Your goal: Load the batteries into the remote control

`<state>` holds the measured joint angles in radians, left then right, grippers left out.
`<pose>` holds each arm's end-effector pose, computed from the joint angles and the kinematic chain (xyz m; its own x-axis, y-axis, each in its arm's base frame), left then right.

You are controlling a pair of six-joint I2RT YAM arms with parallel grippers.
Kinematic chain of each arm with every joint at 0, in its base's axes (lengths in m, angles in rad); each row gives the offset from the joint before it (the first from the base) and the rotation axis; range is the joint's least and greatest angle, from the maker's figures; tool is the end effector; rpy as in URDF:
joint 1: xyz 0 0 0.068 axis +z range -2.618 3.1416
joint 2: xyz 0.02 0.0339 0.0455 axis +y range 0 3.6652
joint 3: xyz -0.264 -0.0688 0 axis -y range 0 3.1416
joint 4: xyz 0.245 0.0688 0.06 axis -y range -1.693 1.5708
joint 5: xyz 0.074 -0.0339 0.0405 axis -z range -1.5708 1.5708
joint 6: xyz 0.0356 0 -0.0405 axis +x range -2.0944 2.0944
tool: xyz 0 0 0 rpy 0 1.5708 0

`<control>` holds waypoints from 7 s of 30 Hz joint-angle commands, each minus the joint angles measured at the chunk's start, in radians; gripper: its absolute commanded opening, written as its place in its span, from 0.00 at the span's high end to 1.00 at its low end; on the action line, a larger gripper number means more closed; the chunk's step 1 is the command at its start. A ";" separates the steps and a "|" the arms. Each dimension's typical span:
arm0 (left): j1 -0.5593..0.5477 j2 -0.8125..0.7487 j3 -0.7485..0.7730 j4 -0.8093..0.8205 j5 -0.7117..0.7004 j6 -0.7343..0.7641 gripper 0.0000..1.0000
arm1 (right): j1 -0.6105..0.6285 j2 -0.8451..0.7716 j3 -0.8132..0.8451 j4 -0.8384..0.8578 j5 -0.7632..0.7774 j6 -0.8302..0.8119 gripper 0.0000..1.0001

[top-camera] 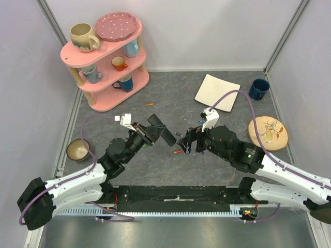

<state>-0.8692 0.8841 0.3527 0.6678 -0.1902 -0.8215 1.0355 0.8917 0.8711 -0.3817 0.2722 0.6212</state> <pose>0.1356 -0.1501 0.2601 -0.4009 -0.6395 -0.6560 0.4928 0.4531 -0.7429 0.1103 0.1672 0.3315 -0.5711 0.1359 -0.8095 -0.4548 0.7686 0.4499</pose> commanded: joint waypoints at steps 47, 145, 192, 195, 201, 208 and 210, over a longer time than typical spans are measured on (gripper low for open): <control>0.009 -0.086 -0.138 0.262 -0.015 -0.001 0.98 | -0.124 0.193 -0.396 0.949 -0.278 0.568 0.25; 0.154 0.033 -0.110 0.176 0.277 -0.277 0.98 | -0.115 0.170 0.238 -0.212 -0.104 -0.201 0.10; 0.240 0.352 -0.061 0.408 0.449 -0.507 0.98 | 0.129 0.454 0.381 -0.316 0.050 -0.146 0.24; 0.240 0.343 -0.057 0.397 0.451 -0.499 0.98 | 0.129 0.461 0.371 -0.312 0.044 -0.146 0.25; 0.240 0.332 -0.061 0.388 0.449 -0.489 0.98 | 0.127 0.466 0.358 -0.296 0.044 -0.144 0.28; 0.240 0.322 -0.069 0.394 0.448 -0.487 0.98 | 0.129 0.475 0.355 -0.290 0.038 -0.146 0.33; 0.240 0.320 -0.069 0.392 0.446 -0.484 0.98 | 0.129 0.477 0.351 -0.289 0.035 -0.144 0.34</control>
<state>-0.6342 1.2282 0.2646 1.0306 0.2665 -1.3441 1.1595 1.3590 1.2289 -0.6960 0.3119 0.4858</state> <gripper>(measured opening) 0.243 0.673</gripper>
